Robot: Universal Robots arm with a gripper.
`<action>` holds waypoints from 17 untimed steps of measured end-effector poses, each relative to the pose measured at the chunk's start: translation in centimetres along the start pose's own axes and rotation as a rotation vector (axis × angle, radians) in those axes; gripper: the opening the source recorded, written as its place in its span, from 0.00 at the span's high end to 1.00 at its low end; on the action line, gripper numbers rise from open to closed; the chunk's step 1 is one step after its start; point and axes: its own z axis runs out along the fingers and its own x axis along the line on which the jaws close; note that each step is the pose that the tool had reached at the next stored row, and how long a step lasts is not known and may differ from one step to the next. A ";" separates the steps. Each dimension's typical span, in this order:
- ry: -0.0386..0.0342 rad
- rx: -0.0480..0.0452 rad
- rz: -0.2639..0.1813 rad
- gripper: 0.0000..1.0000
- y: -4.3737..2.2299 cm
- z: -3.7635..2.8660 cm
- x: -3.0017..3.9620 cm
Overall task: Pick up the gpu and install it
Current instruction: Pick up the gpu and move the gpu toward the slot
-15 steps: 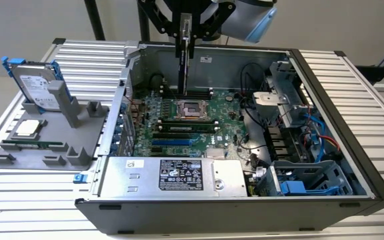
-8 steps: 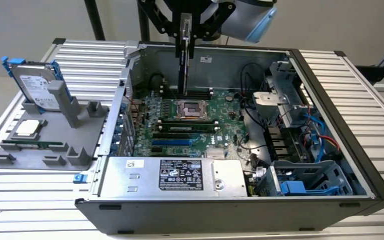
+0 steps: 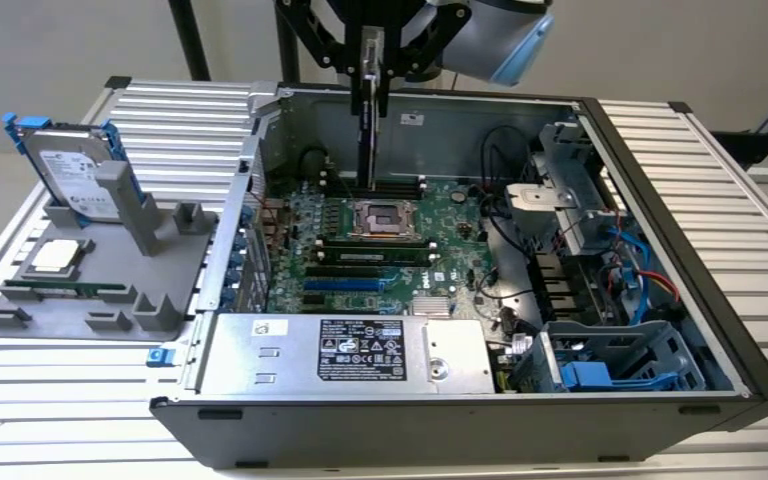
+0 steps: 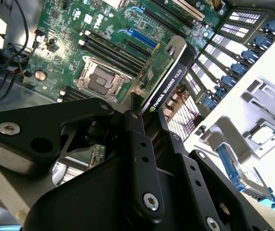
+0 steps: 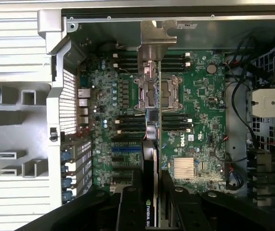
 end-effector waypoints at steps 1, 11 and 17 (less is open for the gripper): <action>0.0001 -0.0001 -0.004 1.00 0.00 0.00 0.00; 0.0023 -0.0004 -0.047 1.00 0.00 -0.04 0.00; 0.0035 -0.0008 -0.074 1.00 0.00 -0.07 0.00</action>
